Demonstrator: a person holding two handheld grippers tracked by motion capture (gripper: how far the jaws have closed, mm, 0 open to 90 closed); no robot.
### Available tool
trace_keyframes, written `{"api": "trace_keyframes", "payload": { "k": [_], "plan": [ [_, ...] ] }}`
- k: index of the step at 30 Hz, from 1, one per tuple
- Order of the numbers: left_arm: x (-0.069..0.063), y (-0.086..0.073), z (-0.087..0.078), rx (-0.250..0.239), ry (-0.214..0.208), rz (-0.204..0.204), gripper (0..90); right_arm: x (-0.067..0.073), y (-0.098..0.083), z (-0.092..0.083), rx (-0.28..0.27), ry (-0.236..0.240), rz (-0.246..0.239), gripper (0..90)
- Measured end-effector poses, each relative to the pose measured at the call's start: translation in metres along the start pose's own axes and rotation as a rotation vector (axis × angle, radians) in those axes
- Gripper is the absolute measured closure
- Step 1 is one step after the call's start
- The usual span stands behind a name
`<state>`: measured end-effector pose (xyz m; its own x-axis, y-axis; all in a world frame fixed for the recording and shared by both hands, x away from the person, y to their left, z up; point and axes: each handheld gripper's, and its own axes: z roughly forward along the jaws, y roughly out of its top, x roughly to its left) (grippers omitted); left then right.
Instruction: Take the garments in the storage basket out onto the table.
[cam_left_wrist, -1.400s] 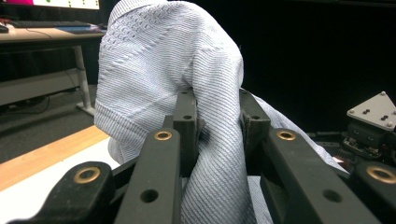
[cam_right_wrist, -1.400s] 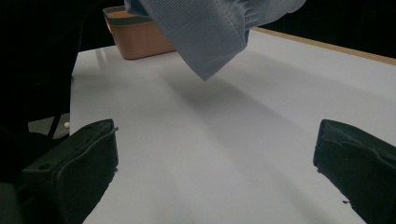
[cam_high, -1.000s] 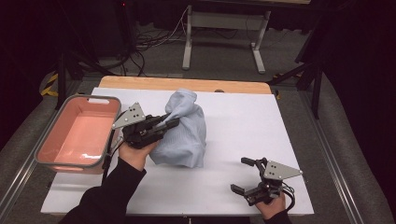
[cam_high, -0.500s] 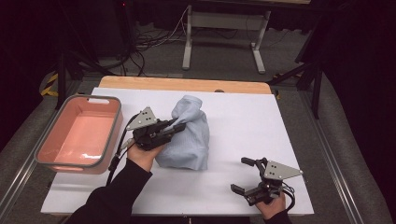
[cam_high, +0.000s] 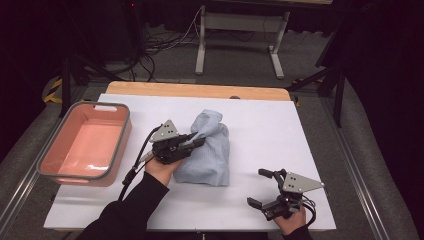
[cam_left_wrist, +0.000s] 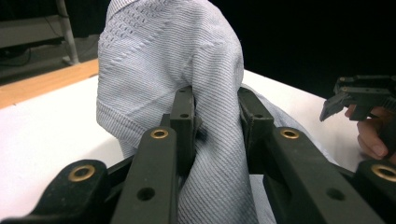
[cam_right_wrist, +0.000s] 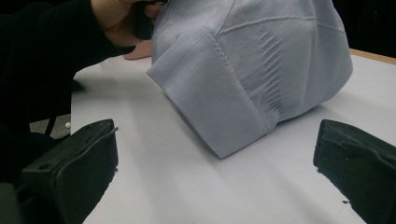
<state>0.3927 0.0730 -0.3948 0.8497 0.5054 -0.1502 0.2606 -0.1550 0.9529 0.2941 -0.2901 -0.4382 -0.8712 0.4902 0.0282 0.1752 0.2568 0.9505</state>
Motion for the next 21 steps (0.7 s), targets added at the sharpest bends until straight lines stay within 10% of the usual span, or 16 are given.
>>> {"api": "trace_keyframes", "payload": {
  "k": [21],
  "plan": [
    [0.003, -0.014, 0.013, 0.056, -0.028, -0.024, 58.5, 0.000, 0.000, 0.000, 0.000, 0.001, -0.003, 0.2]
  ]
}}
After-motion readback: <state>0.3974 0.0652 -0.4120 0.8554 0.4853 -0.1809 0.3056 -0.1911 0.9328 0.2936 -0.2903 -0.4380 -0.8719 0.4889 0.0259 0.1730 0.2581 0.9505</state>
